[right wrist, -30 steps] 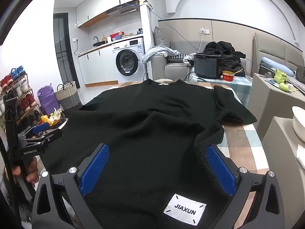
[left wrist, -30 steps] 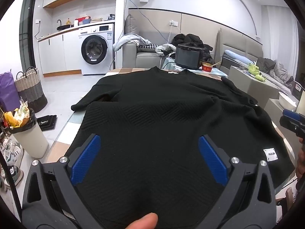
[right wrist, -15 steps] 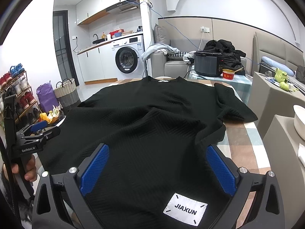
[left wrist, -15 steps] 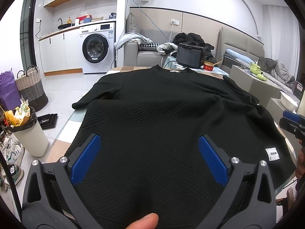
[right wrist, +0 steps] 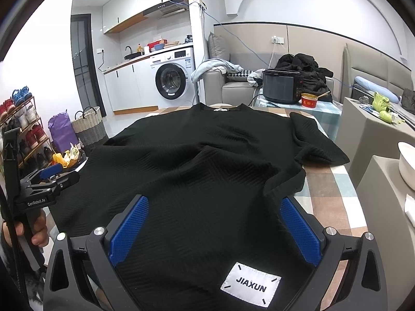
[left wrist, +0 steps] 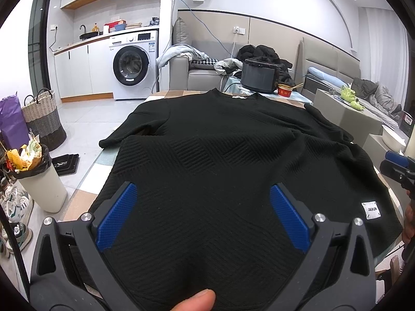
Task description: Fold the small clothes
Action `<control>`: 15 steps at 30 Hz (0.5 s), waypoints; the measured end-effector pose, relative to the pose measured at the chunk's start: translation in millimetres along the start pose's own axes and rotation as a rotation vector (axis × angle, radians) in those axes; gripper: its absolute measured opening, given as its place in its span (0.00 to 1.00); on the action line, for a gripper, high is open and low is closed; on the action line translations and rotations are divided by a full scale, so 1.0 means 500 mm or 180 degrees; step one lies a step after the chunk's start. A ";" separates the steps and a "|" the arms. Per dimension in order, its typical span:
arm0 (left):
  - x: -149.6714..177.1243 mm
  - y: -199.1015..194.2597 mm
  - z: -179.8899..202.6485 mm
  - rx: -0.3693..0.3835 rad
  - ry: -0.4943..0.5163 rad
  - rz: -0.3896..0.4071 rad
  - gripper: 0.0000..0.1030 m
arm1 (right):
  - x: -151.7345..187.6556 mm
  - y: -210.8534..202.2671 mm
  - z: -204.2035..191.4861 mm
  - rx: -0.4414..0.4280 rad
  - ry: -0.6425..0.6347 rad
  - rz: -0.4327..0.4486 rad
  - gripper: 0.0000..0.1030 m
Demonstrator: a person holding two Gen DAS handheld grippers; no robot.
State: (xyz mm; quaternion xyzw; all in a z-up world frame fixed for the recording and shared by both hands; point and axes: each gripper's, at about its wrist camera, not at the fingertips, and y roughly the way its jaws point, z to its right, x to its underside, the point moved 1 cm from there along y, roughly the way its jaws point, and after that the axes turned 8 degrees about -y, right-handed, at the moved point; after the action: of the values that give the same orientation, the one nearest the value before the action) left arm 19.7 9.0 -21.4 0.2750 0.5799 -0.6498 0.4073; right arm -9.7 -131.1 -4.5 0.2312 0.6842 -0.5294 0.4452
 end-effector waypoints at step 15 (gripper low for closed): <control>-0.002 0.004 -0.003 -0.0005 0.0001 0.0003 0.99 | 0.001 0.003 0.005 0.0009 0.0007 0.0000 1.00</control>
State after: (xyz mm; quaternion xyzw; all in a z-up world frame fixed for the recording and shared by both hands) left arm 21.5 10.7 -22.0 0.2751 0.5804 -0.6490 0.4077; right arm -7.9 -133.1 -5.6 0.2324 0.6839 -0.5302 0.4440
